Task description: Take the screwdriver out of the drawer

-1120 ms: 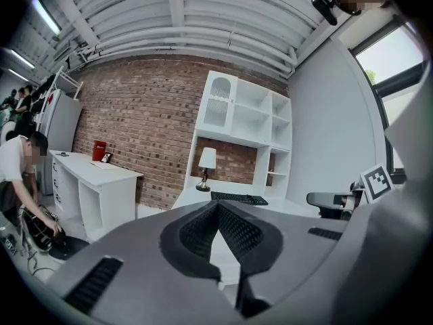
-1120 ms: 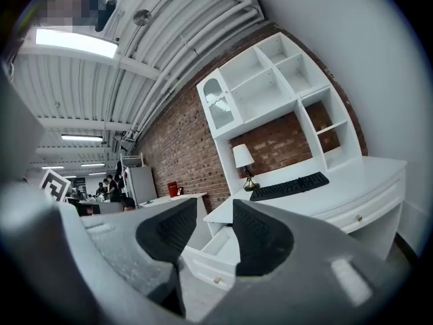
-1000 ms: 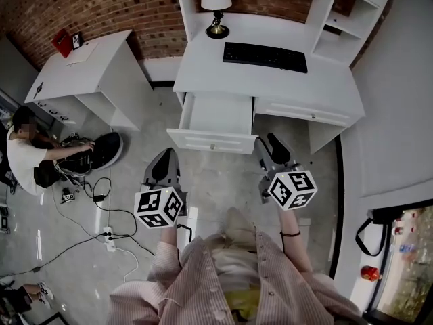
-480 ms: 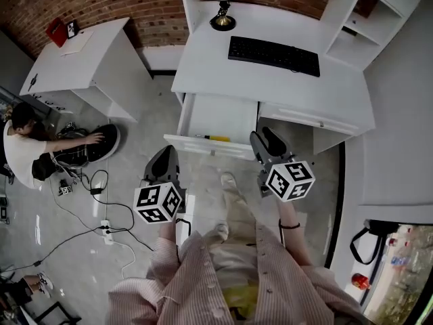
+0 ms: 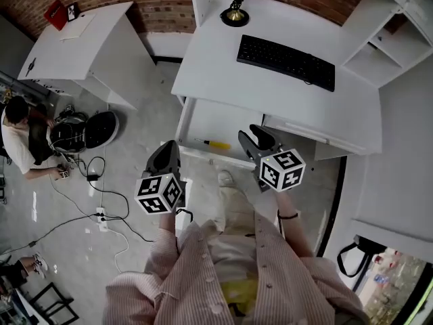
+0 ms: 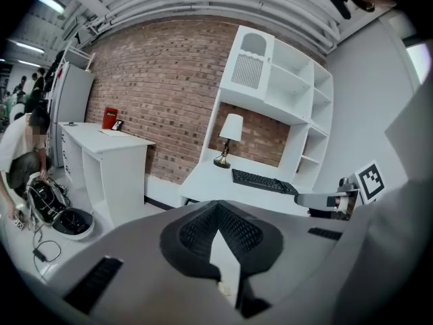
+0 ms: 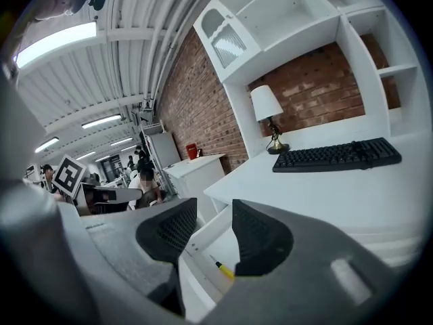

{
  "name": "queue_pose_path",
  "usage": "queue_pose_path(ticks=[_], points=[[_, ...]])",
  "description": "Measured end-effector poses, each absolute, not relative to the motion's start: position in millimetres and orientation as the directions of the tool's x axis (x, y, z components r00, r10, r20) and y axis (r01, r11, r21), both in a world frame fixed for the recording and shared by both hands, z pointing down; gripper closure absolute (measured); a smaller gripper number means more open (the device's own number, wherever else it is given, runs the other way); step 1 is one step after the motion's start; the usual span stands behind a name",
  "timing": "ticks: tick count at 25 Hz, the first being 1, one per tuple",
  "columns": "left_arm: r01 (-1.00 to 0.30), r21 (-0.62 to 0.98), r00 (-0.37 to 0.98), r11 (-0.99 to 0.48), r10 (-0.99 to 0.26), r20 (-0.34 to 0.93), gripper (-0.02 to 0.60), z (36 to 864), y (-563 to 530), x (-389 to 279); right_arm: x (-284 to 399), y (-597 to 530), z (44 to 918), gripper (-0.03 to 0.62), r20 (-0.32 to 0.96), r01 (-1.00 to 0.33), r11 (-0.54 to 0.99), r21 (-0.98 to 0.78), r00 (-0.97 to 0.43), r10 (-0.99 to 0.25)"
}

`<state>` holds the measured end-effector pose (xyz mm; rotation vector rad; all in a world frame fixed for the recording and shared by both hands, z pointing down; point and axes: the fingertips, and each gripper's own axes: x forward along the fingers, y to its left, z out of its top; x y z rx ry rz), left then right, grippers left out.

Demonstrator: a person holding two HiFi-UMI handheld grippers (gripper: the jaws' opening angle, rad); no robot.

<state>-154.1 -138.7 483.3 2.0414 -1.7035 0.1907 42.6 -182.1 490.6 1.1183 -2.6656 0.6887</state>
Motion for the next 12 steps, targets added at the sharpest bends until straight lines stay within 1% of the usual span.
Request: queue_pose_path(ticks=[6, 12], points=[[-0.957, 0.282, 0.203, -0.075, -0.866, 0.458, 0.581, 509, -165, -149, 22, -204, 522, 0.444, 0.404, -0.629, 0.686, -0.366, -0.771, -0.492], [-0.955, 0.295, 0.179, -0.021, -0.836, 0.519, 0.581, 533, -184, -152, 4, -221, 551, 0.444, 0.477, -0.563, 0.734, -0.381, -0.799, -0.365]])
